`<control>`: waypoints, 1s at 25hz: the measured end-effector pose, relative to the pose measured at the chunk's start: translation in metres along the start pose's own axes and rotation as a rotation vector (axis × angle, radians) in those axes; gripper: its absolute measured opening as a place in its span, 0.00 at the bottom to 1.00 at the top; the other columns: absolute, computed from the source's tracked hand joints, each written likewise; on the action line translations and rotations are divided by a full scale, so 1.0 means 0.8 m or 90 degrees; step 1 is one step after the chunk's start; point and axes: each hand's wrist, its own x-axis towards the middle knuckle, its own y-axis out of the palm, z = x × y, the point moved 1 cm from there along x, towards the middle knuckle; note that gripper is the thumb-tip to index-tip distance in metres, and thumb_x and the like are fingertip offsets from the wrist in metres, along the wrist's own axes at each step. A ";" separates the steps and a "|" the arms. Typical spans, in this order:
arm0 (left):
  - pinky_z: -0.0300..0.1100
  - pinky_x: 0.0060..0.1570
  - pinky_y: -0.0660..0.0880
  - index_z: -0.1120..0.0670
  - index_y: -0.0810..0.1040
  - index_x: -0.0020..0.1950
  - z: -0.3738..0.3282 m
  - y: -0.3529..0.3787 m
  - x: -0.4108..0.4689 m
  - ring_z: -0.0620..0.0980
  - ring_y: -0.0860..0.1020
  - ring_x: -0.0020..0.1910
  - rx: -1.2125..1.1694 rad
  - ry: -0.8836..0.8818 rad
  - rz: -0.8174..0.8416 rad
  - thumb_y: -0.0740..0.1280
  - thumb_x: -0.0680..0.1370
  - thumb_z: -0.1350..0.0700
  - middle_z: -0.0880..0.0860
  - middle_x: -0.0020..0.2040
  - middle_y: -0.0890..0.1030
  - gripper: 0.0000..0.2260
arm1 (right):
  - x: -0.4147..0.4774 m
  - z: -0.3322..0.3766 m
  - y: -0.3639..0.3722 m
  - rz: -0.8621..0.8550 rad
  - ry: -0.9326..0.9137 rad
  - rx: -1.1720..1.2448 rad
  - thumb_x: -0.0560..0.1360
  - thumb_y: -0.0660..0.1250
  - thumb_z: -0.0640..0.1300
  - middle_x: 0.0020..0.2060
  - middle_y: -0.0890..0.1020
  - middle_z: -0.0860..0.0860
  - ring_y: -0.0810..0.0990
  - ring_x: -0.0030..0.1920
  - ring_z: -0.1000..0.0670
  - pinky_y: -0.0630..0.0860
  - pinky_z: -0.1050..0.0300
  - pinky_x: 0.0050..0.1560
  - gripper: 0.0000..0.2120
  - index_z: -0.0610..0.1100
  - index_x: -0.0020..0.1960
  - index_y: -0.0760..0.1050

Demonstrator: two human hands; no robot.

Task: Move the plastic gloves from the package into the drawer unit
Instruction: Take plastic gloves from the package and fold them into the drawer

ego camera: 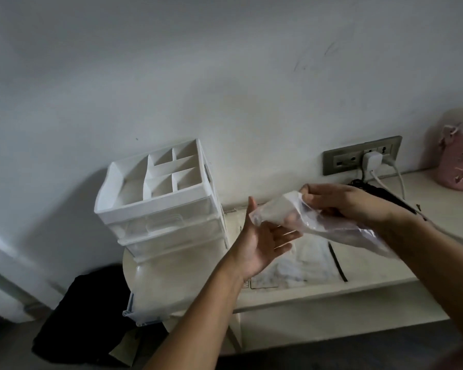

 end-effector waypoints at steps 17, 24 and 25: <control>0.35 0.68 0.62 0.45 0.69 0.71 -0.095 -0.089 -0.110 0.36 0.64 0.71 0.415 0.165 -0.040 0.79 0.57 0.39 0.42 0.72 0.68 0.45 | 0.046 0.031 0.083 0.198 0.008 0.173 0.79 0.57 0.46 0.45 0.84 0.37 0.64 0.20 0.50 0.66 0.62 0.28 0.14 0.34 0.44 0.66; 0.34 0.30 0.72 0.58 0.80 0.42 -0.084 -0.126 -0.141 0.44 0.76 0.26 0.384 0.081 -0.250 0.69 0.76 0.56 0.49 0.27 0.79 0.06 | 0.080 0.024 0.127 -0.001 0.084 0.014 0.80 0.59 0.48 0.39 0.86 0.48 0.62 0.22 0.53 0.59 0.58 0.26 0.14 0.36 0.50 0.69; 0.33 0.29 0.70 0.59 0.81 0.43 -0.078 -0.139 -0.141 0.42 0.74 0.25 0.398 0.067 -0.284 0.68 0.77 0.56 0.48 0.25 0.77 0.08 | 0.085 0.022 0.134 -0.086 0.083 0.002 0.80 0.59 0.47 0.39 0.86 0.47 0.65 0.22 0.53 0.62 0.59 0.26 0.11 0.38 0.50 0.71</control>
